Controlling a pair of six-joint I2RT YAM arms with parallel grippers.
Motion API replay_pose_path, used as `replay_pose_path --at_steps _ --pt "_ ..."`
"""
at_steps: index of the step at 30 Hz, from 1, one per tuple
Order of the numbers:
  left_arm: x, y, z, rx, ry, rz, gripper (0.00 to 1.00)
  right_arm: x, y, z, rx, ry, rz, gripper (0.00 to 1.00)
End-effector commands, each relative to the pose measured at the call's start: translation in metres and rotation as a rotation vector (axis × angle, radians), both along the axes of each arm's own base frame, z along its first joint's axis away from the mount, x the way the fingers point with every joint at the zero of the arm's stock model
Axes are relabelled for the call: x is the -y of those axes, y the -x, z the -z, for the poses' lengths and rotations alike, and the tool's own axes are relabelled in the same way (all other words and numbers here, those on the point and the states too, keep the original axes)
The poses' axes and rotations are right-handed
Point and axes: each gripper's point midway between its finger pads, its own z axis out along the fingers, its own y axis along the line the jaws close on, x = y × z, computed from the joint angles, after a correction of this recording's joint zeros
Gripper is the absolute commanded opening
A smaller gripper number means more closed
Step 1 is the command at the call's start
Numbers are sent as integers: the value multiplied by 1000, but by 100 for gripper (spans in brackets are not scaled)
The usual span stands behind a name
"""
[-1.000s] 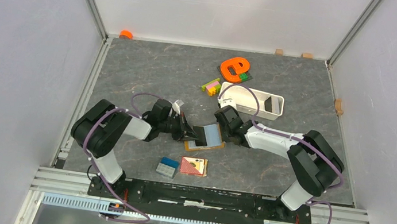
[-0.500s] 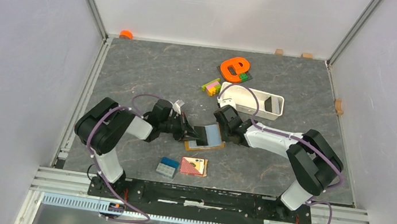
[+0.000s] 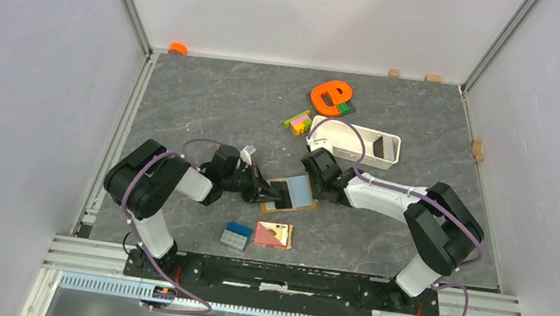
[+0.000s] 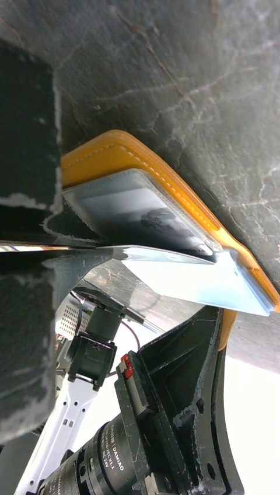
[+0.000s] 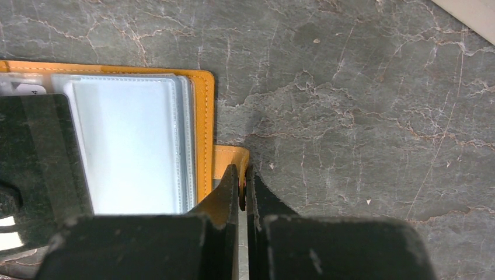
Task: Put the credit cards into the card holder
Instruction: Insert the credit card into the card holder.
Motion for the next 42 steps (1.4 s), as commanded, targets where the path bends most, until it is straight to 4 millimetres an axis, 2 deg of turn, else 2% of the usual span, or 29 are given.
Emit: replay_pose_path --at_steps 1,27,38,42 --pt "-6 1 6 -30 -16 -58 2 13 7 16 -40 69 20 0" --pt "6 -11 15 -6 27 -25 2 14 6 15 -42 82 17 0" --pt "13 -13 18 -16 15 -11 2 8 3 12 -41 68 7 0" --pt "16 -16 18 -7 -8 -7 7 7 3 9 -37 64 5 0"
